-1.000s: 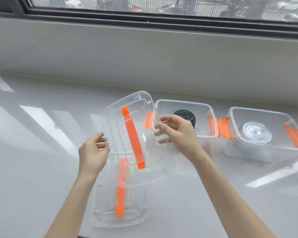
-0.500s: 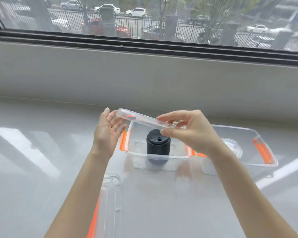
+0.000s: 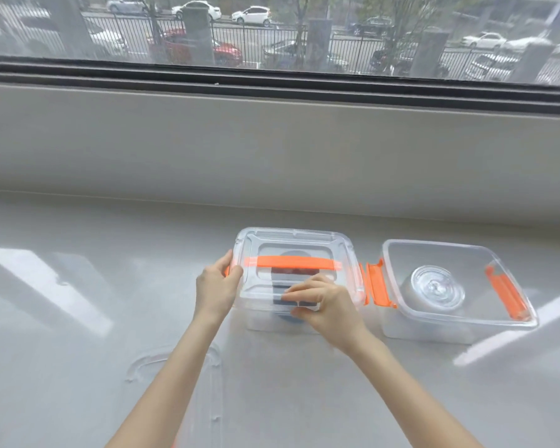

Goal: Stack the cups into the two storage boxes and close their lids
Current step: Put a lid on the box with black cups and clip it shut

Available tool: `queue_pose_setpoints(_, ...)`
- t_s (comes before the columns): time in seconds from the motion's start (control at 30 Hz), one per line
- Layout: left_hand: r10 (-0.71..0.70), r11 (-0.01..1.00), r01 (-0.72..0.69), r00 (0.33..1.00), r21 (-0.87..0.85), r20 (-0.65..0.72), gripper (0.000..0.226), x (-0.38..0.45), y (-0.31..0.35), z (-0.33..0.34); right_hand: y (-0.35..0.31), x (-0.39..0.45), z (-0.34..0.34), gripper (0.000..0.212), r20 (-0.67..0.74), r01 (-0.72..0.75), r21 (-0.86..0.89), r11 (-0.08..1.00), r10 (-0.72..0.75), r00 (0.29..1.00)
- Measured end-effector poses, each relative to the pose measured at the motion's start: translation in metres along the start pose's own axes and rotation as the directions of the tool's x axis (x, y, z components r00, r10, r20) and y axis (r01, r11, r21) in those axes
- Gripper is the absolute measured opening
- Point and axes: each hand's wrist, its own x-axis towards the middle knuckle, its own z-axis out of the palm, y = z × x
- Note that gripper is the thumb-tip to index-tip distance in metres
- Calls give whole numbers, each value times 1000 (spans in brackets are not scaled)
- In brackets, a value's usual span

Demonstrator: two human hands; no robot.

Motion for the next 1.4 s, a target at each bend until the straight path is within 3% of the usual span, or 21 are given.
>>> queue_pose_setpoints(0.17, 5, 998, 0, 997, 62, -77, 19, 2, -7, 3, 6, -4, 8, 25, 30, 12, -22, 1000, -11, 999)
queue_pose_setpoints(0.37, 20, 998, -16, 998, 60, -59, 5, 2, -11, 3, 12, -4, 12, 25, 25, -10, 5, 1000, 10, 1000)
queue_pose_setpoints(0.6, 14, 1000, -13, 999, 27, -51, 20, 0, -11, -2, 9, -6, 13, 21, 52, -42, 35, 998, 40, 998)
queue_pose_setpoints(0.67, -2, 1000, 4, 997, 16, -77, 21, -1, -8, -3, 7, -5, 7, 18, -29, -39, 20, 999, 40, 999)
queue_pose_setpoints(0.8, -141, 989, 144, 987, 26, -81, 55, 4, -16, -6, 18, 3, -19, 30, -375, -203, 48, 978, 206, 904)
queue_pose_setpoints(0.87, -294, 951, 296, 955, -85, 35, 77, 6, -20, -9, 29, 4, -29, 42, -358, -360, 67, 931, 359, 862)
queue_pose_setpoints(0.93, -335, 912, 347, 938, -219, 91, 70, 9, -25, -11, 37, 2, -31, 50, -307, -473, 84, 877, 474, 825)
queue_pose_setpoints(1.07, -187, 975, 177, 980, -134, -66, 18, 7, -19, -7, 49, 0, -27, 59, -321, -525, 111, 844, 531, 784)
queue_pose_setpoints(1.23, 52, 992, -36, 990, 119, -134, 4, 5, -16, -4, 45, 2, -27, 57, -309, -546, 119, 829, 554, 773)
queue_pose_setpoints(1.4, 156, 939, -86, 969, 333, -189, 23, 6, -20, 0, 41, 2, -26, 62, -274, -542, 159, 825, 564, 779)
